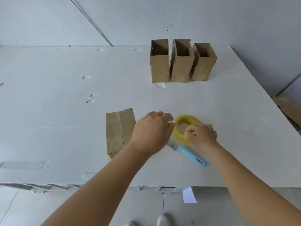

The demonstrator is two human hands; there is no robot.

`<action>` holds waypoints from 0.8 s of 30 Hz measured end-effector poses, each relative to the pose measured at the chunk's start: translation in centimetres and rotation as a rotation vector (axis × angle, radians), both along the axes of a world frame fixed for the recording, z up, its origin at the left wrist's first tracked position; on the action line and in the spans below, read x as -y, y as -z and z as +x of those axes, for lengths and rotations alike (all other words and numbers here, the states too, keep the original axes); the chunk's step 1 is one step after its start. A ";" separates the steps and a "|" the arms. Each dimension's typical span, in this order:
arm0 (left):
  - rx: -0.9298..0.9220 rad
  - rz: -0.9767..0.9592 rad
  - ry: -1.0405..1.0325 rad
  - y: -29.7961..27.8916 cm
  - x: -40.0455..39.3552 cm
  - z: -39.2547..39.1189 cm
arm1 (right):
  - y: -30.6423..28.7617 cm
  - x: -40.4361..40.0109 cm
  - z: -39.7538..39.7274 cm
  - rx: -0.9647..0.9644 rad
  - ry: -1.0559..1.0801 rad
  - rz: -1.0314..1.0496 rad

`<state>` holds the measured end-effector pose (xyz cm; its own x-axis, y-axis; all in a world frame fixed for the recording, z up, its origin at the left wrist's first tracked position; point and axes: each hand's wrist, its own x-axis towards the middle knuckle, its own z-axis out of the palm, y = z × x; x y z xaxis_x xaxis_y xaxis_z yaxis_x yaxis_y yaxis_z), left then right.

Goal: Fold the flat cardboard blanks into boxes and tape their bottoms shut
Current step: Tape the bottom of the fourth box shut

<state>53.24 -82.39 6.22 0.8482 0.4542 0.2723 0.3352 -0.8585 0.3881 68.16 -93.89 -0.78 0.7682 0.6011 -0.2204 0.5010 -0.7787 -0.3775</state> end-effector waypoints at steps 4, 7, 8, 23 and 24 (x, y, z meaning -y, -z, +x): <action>0.036 0.002 -0.041 0.0 -0.4 -1.5 | 1.9 0.0 0.5 0.052 0.065 0.160; 0.043 -0.021 -0.032 0.3 -0.3 -2.4 | 2.4 0.2 0.3 0.044 0.086 0.295; 0.041 -0.025 -0.027 0.3 -0.3 -2.7 | 2.6 0.3 0.2 0.098 0.058 0.315; 0.070 -0.063 0.009 0.3 -0.2 -4.6 | 4.9 3.1 -0.9 0.495 -0.268 0.397; 0.066 -0.068 0.011 0.2 -0.2 -4.6 | 4.6 3.1 -0.9 0.414 -0.206 0.425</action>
<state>48.66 -82.20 5.99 0.8346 0.4640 0.2968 0.2973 -0.8331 0.4664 67.28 -96.95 -5.35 0.5975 0.7156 0.3618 0.7960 -0.4749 -0.3754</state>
